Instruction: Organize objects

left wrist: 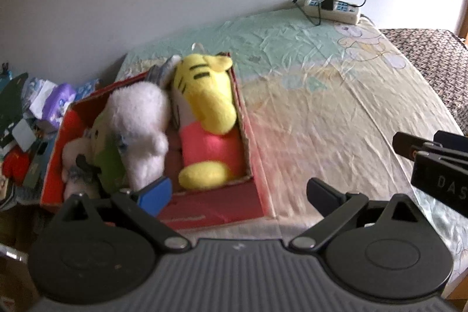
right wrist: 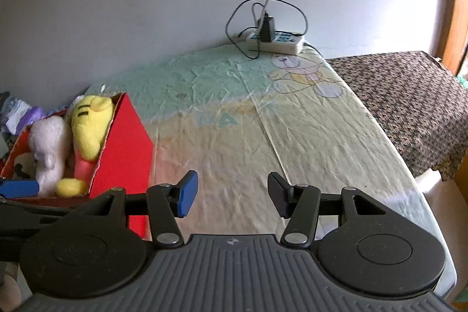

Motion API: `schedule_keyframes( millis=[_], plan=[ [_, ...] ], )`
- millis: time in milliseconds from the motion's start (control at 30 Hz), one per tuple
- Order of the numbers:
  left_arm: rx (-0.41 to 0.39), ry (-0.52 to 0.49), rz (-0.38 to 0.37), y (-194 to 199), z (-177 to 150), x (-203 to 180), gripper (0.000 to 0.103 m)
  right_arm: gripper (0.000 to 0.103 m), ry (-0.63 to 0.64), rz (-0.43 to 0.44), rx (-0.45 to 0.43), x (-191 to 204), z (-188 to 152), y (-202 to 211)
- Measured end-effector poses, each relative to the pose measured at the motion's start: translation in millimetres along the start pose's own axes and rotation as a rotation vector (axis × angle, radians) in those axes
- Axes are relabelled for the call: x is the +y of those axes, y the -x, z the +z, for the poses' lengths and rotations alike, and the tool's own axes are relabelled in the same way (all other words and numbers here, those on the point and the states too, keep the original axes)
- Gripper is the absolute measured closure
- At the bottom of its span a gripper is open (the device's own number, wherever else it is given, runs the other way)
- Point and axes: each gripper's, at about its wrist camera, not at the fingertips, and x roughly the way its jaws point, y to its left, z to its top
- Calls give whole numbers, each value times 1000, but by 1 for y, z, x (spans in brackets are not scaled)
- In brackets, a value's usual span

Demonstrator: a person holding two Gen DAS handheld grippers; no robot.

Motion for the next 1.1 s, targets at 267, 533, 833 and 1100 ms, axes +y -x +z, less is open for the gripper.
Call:
schedule_keyframes(
  millis=[267, 533, 833, 1100],
  plan=[
    [8, 105, 101, 8, -10, 37, 3, 47, 61, 97, 9, 33, 4, -1],
    [17, 157, 120, 8, -15, 103, 1, 47, 95, 129, 12, 93, 7, -5],
    [14, 131, 112, -5, -11, 156, 0, 42, 68, 114, 4, 150, 10, -11],
    [-8, 123, 75, -16, -1, 192, 1, 40, 80, 82, -16, 191, 13, -21]
  ],
)
